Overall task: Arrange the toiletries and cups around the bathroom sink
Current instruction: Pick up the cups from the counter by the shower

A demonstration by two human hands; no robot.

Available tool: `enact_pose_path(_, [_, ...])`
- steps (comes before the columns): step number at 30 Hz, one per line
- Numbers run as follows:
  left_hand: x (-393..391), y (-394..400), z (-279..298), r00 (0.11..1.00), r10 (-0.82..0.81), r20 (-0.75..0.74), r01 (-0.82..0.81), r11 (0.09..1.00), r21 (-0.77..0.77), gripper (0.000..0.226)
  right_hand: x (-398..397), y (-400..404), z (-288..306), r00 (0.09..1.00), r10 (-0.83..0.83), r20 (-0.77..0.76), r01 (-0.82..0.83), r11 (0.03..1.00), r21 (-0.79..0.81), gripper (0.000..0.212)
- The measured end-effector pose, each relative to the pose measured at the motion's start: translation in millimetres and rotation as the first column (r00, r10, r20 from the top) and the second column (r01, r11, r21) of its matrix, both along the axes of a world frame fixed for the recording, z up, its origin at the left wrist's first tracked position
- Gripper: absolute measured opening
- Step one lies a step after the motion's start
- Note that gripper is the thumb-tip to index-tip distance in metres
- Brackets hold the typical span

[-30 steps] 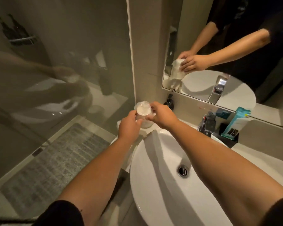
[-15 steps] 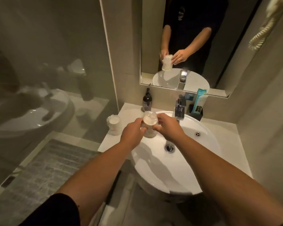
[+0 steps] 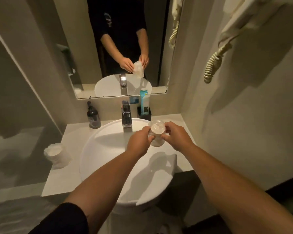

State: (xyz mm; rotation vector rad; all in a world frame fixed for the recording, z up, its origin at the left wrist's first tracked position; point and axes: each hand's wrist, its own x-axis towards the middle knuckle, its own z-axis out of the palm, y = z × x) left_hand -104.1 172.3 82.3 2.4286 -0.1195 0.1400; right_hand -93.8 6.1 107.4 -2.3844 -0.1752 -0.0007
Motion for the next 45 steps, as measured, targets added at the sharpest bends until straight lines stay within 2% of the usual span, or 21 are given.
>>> enact_pose_path(6, [68, -42, -7, 0.998, -0.062, -0.003, 0.062, 0.998, 0.025, 0.036, 61, -44, -8, 0.999, -0.045, -0.025, 0.046, 0.997, 0.054, 0.044])
enact_pose_path(14, [165, -58, -26, 0.999, 0.029, -0.045, -0.026, 0.998, 0.060, 0.038, 173, -54, -33, 0.998, 0.011, -0.066, -0.005, 0.996, 0.094, 0.043])
enact_pose_path(22, [220, -67, -75, 0.987, 0.046, -0.152, -0.041, 0.999, 0.032, 0.037, 234, -56, -89, 0.986, -0.007, -0.165, 0.023, 0.995, 0.095, 0.048])
enact_pose_path(26, [240, -74, -95, 0.974, 0.070, -0.214, -0.066, 0.997, 0.026, 0.033, 255, -57, -113, 0.980, -0.024, -0.197, 0.045, 0.994, 0.104, 0.051])
enact_pose_path(31, [255, -81, -110, 0.963, 0.100, -0.251, -0.059, 0.984, 0.168, 0.025, 271, -60, -136, 0.974, -0.032, -0.226, 0.056, 0.993, 0.100, 0.051])
enact_pose_path(37, [268, -86, -113, 0.930, 0.146, -0.338, -0.042, 0.955, 0.295, 0.029, 280, -56, -150, 0.972, -0.038, -0.231, 0.069, 0.989, 0.128, 0.050])
enact_pose_path(45, [268, -89, -113, 0.919, 0.189, -0.347, -0.084, 0.951, 0.297, 0.030, 284, -55, -153, 0.972, -0.036, -0.233, 0.057, 0.995, 0.083, 0.051])
